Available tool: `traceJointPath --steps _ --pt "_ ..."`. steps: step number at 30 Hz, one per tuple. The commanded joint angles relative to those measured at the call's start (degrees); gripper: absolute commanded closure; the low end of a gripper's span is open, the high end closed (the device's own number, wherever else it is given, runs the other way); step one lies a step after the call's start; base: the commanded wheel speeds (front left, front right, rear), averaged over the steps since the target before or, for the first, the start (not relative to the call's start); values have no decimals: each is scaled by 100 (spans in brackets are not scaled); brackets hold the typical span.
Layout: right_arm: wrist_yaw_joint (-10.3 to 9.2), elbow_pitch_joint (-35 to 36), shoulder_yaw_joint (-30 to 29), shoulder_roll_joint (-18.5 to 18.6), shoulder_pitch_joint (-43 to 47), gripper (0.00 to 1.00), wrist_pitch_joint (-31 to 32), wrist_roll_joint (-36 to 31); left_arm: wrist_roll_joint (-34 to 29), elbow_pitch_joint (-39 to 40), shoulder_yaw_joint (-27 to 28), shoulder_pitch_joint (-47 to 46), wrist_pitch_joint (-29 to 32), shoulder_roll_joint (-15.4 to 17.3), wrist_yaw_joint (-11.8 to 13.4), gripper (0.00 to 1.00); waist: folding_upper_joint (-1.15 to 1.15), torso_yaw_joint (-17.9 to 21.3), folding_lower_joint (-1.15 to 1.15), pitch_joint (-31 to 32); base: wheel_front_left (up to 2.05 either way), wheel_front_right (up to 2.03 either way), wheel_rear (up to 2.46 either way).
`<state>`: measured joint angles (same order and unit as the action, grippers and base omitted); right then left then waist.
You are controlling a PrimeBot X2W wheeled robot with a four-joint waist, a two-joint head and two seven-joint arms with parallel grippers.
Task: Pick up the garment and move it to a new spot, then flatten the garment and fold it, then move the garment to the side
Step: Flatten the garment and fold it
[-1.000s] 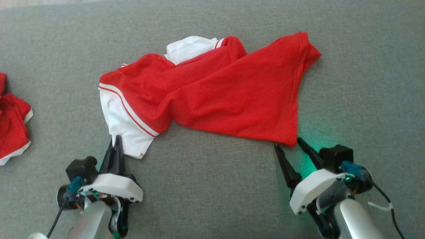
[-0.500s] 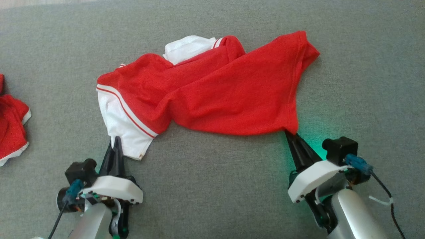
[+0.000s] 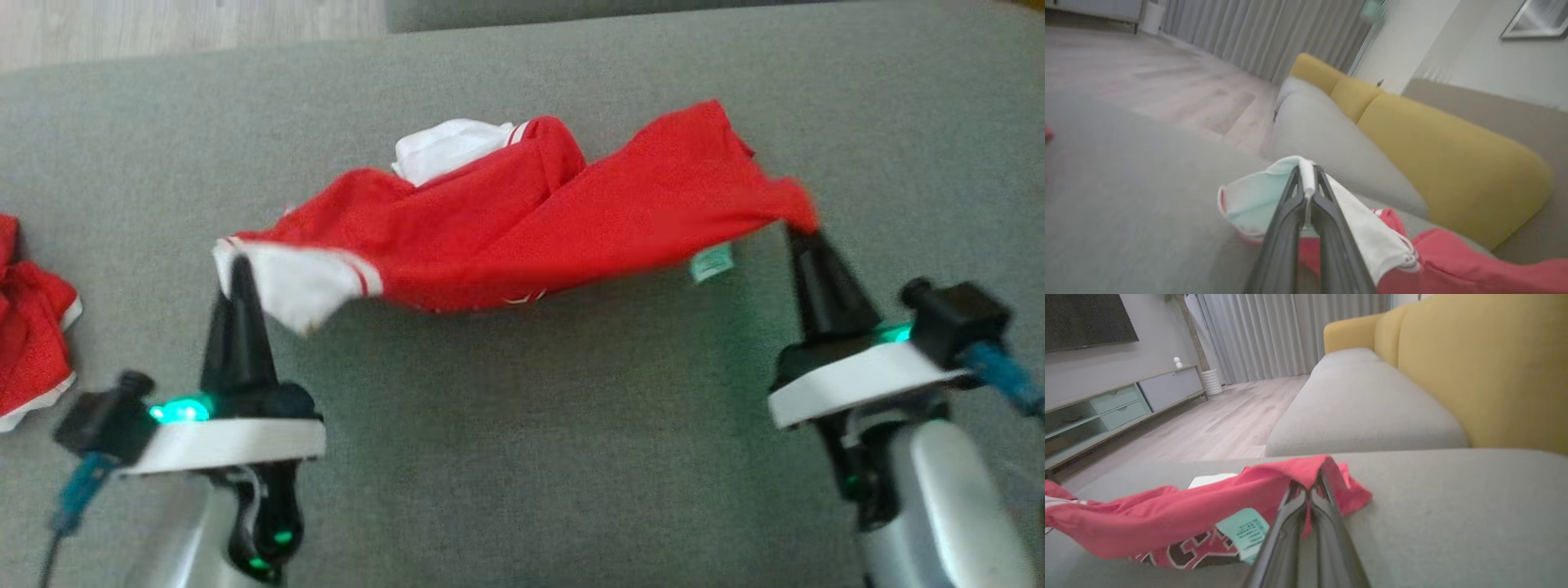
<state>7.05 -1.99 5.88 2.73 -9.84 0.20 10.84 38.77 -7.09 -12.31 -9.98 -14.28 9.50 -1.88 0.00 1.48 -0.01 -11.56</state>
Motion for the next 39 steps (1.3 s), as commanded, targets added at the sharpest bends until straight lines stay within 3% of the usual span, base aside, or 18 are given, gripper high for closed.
traceJointPath --steps 1,10,15,18,22,26,33,39 --pt "44 289 74 15 -55 100 54 -52 29 308 254 -107 -38 104 -23 100 0 13 1 51 0 0 0" --pt "44 2073 -494 211 -79 100 1156 -382 395 2752 427 -546 992 567 131 100 0 59 1 270 0 0 0" --pt "44 2723 -748 378 -304 100 1584 -301 707 3360 501 -973 1583 694 308 100 0 132 1 212 0 0 0" --pt "44 2730 -812 499 -624 100 1871 -167 921 3318 556 -1345 1883 757 366 100 0 186 1 21 0 0 0" --pt "44 1999 -698 574 -1482 100 2265 401 926 2610 605 -2064 2183 954 383 100 0 270 1 -476 0 0 0" --pt "44 838 -512 572 -2837 100 2239 859 587 1517 657 -3087 2091 1189 285 100 0 373 1 -1083 0 0 0" --pt "44 -904 -247 421 -5075 100 1152 1047 -284 169 587 -5081 1253 1503 -39 100 0 505 1 -1595 0 0 0" --pt "44 -1663 -159 568 -5962 100 128 821 -1003 -194 251 -6262 528 1580 -215 100 0 449 1 -1512 0 0 0"
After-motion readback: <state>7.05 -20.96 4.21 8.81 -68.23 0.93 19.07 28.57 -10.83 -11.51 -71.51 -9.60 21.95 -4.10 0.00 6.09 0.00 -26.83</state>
